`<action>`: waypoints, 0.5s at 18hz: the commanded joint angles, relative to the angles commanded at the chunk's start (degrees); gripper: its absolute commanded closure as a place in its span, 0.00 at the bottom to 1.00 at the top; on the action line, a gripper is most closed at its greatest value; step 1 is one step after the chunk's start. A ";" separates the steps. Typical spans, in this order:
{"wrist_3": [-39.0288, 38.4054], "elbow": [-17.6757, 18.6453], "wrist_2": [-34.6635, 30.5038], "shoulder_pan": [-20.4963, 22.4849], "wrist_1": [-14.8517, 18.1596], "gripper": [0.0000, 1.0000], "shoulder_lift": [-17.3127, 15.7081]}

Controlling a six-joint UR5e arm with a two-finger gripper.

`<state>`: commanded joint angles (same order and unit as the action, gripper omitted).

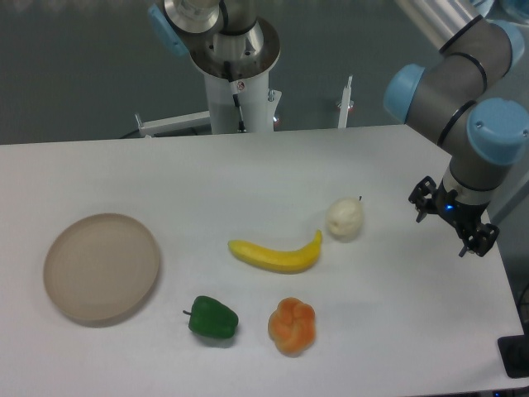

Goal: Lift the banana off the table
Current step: 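Move the gripper over the yellow banana and lower toward it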

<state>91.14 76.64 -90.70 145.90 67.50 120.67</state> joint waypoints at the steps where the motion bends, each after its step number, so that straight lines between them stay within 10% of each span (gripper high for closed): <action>1: 0.00 0.09 0.00 0.00 0.00 0.00 0.00; 9: -4.28 2.89 1.05 -2.53 0.62 0.00 -2.27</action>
<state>86.86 79.53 -89.65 143.36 68.12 118.40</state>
